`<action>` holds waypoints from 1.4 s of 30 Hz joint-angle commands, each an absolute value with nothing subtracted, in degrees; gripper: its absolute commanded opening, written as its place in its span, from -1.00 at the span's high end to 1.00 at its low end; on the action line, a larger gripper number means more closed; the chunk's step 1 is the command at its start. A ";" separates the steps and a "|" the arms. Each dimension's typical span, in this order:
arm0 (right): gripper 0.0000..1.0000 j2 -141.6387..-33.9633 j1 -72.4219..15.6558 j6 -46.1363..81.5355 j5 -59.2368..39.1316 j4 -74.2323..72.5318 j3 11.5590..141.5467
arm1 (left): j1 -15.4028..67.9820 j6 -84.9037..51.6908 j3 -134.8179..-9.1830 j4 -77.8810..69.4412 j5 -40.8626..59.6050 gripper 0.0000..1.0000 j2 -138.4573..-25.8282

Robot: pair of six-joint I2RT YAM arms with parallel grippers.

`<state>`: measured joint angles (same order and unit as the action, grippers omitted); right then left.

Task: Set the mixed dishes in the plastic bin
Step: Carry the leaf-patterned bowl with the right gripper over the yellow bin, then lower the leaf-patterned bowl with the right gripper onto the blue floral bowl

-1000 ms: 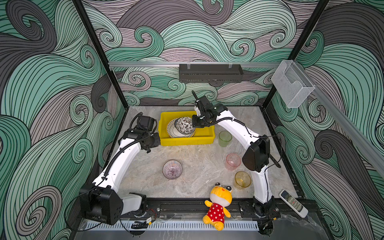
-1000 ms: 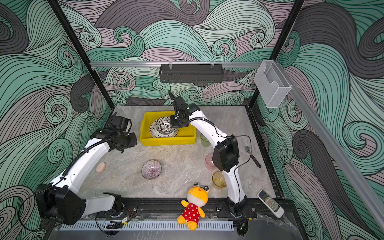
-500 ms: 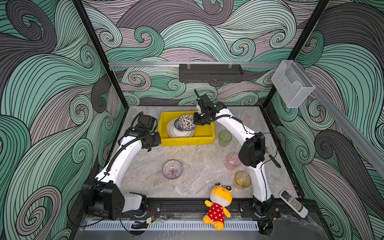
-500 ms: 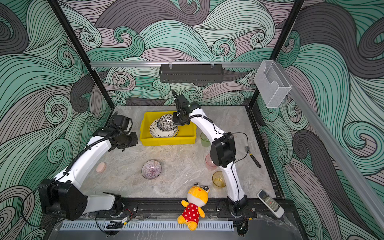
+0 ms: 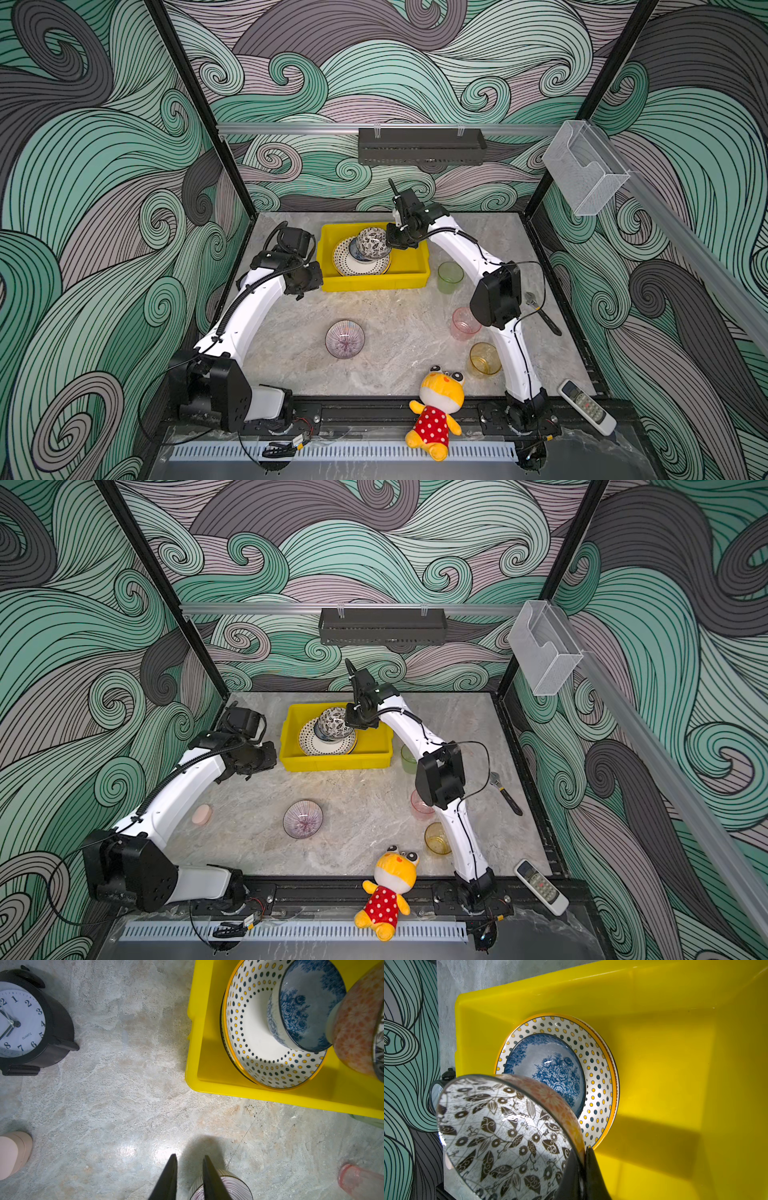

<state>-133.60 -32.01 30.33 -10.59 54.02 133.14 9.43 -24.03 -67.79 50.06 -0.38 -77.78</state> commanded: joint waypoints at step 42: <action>1.00 -142.16 -31.54 36.30 -13.81 51.84 141.94 | 7.38 -21.97 -73.30 52.21 4.47 0.49 -84.07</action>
<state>-141.14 -31.86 34.96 -12.56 53.36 140.03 7.94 -22.48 -71.68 50.57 3.70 -84.03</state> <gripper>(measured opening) 0.071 0.254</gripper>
